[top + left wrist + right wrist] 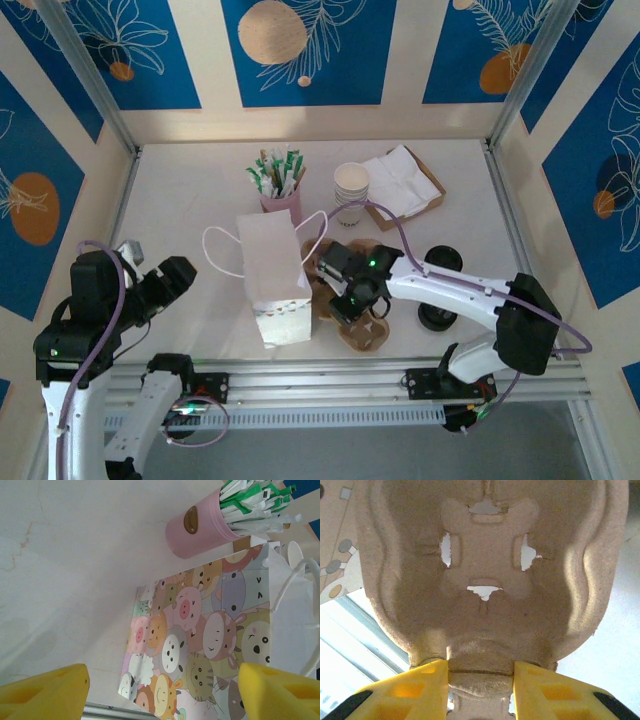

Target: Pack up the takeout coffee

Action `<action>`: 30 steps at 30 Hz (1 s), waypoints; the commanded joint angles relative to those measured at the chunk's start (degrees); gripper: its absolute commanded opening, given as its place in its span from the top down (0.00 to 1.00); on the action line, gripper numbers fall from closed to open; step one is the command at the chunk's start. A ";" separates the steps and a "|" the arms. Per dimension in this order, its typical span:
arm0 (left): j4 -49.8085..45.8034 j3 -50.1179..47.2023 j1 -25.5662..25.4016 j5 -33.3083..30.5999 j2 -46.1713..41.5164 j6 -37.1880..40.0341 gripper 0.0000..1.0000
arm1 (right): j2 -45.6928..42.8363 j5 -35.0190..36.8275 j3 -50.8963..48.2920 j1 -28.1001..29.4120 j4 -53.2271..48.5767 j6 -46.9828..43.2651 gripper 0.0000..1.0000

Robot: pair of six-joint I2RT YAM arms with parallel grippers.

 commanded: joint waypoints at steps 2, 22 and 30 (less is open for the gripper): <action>-1.22 0.13 0.48 0.81 0.15 2.23 0.22 | -2.63 3.35 -1.02 2.05 0.01 6.73 0.63; -3.35 1.29 0.48 0.23 -1.25 3.06 0.22 | 0.13 4.54 -6.86 3.59 8.07 13.83 0.48; -5.40 2.36 0.48 -0.56 -1.82 3.70 0.22 | -3.62 9.44 -2.69 3.25 3.30 14.71 0.06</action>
